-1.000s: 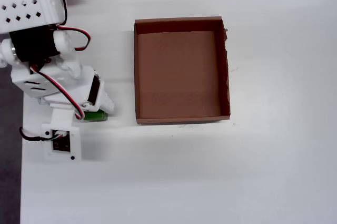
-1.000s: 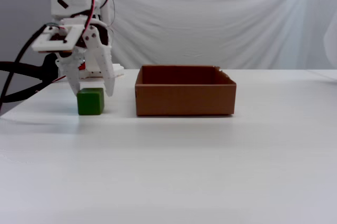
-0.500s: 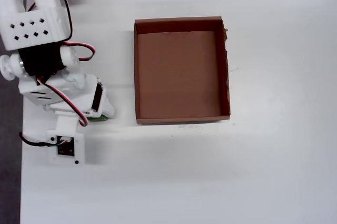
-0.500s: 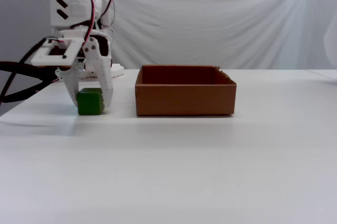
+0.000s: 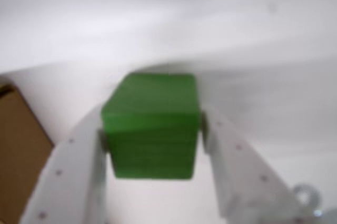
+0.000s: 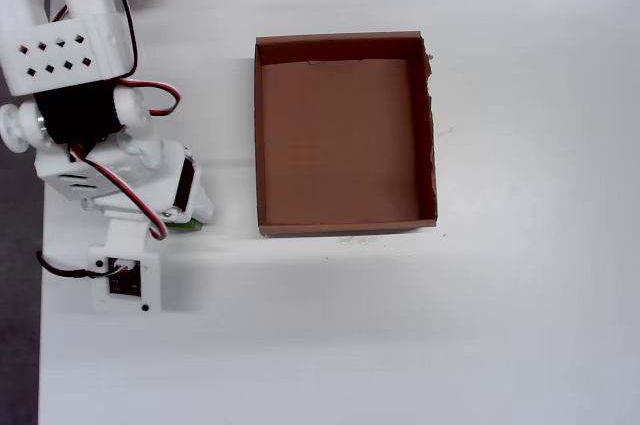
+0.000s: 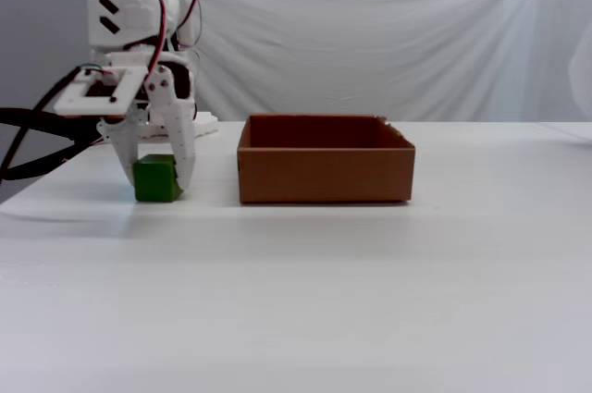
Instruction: Grasp a green cube and put it in a box.
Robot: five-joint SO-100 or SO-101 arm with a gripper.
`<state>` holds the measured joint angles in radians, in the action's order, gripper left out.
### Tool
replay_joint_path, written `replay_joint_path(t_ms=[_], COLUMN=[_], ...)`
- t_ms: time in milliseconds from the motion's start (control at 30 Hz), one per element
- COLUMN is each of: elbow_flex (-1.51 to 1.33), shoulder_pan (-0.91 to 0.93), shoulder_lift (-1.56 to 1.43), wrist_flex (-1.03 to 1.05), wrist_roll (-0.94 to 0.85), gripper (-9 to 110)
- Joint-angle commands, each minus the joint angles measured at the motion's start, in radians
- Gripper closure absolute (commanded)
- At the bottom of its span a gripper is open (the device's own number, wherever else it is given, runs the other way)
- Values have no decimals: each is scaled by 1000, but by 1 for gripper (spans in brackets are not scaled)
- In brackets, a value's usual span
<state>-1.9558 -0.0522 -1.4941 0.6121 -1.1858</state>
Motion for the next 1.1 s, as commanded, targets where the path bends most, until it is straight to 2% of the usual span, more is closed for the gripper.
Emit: replay_joint_path(t_ms=[0,300,667,833,1067], elbow_flex=[37,40,126,124,169], shoulder_pan=[-5,-8,-51,-127,-325], shoulder_lift=[-26,-48,-249,-368,-457], wrist_flex=[5,12,206,302,476], wrist_roll=[-15,-5,51,91,124], gripper=[84,87,88,88,89])
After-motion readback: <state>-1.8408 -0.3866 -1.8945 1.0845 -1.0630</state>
